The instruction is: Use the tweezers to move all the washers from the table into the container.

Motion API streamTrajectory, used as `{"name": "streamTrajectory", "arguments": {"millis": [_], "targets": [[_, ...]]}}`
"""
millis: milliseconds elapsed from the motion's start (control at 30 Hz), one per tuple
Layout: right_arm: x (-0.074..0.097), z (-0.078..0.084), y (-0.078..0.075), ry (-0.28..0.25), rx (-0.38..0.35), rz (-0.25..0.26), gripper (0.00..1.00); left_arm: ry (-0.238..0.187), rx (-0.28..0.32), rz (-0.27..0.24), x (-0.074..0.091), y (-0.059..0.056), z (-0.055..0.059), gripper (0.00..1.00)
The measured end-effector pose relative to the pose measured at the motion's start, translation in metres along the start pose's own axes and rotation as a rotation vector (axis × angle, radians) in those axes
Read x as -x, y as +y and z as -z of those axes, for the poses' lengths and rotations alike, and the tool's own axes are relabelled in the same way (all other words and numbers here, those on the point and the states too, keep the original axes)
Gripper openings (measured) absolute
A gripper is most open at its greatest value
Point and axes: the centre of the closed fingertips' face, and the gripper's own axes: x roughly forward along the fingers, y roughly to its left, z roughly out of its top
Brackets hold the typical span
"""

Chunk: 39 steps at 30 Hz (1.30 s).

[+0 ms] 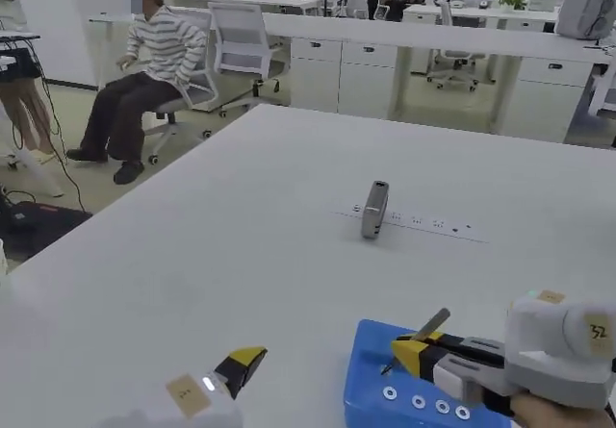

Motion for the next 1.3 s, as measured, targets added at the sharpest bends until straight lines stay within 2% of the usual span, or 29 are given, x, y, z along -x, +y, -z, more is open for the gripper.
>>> {"name": "streamTrajectory", "arguments": {"millis": [167, 500, 600, 767, 800, 1067, 1300], "targets": [[-0.011, 0.01, -0.007, 0.045, 0.015, 0.022, 0.03, 0.006, -0.002, 0.0, 0.0, 0.0, 0.001, 0.97], [-0.023, 0.022, -0.022, 0.092, 0.06, 0.049, 0.03, 0.009, 0.006, -0.004, 0.0, 0.001, 0.002, 0.97], [-0.025, 0.023, -0.022, 0.095, 0.067, 0.049, 0.03, 0.01, 0.007, -0.003, 0.0, 0.001, 0.002, 0.97], [-0.03, 0.029, -0.017, 0.129, 0.129, 0.04, 0.03, 0.012, 0.009, -0.001, -0.001, 0.001, 0.003, 0.97], [-0.031, 0.027, -0.016, 0.116, 0.142, 0.038, 0.03, 0.012, 0.009, -0.002, -0.001, 0.001, 0.003, 0.97], [-0.032, 0.028, -0.01, 0.136, 0.196, 0.021, 0.04, 0.016, 0.011, 0.001, -0.001, 0.001, 0.004, 0.97], [-0.03, 0.026, -0.01, 0.127, 0.156, 0.02, 0.05, -0.001, 0.035, 0.003, 0.0, 0.001, 0.001, 0.96]]}}
